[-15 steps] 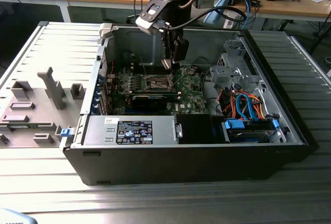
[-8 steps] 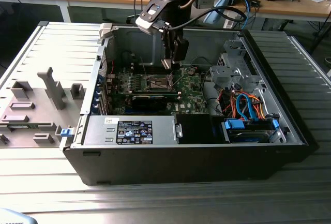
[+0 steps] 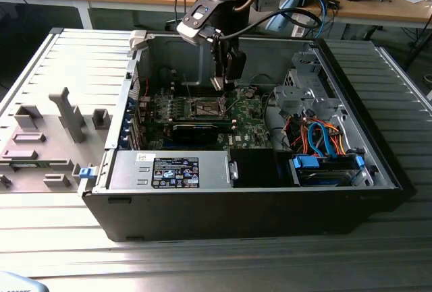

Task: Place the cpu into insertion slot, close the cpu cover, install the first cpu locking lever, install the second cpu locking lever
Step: 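Place the cpu into insertion slot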

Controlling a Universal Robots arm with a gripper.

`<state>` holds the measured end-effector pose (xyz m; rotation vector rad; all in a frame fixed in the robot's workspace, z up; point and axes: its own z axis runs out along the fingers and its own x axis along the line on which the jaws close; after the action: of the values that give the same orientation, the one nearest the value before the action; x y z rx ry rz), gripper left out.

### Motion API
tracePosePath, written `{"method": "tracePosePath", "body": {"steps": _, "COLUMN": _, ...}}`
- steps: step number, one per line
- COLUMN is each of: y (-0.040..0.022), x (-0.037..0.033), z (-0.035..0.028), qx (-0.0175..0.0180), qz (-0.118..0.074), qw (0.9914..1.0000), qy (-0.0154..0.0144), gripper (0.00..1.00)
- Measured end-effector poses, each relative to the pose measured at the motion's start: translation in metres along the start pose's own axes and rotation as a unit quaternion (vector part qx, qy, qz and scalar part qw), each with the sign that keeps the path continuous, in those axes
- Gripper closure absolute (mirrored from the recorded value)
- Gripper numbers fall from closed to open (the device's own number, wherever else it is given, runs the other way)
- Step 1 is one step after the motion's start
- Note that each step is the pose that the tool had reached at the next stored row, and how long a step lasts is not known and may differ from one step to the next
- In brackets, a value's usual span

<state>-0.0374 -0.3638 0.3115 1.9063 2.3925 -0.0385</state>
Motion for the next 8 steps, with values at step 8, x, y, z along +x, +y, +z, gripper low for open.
{"method": "tracePosePath", "body": {"steps": 8, "y": 0.0000, "x": 0.0000, "z": 0.0003, "qx": 0.0001, "qz": 0.002, "qw": 1.00000, "qy": -0.0001, "gripper": 0.46}}
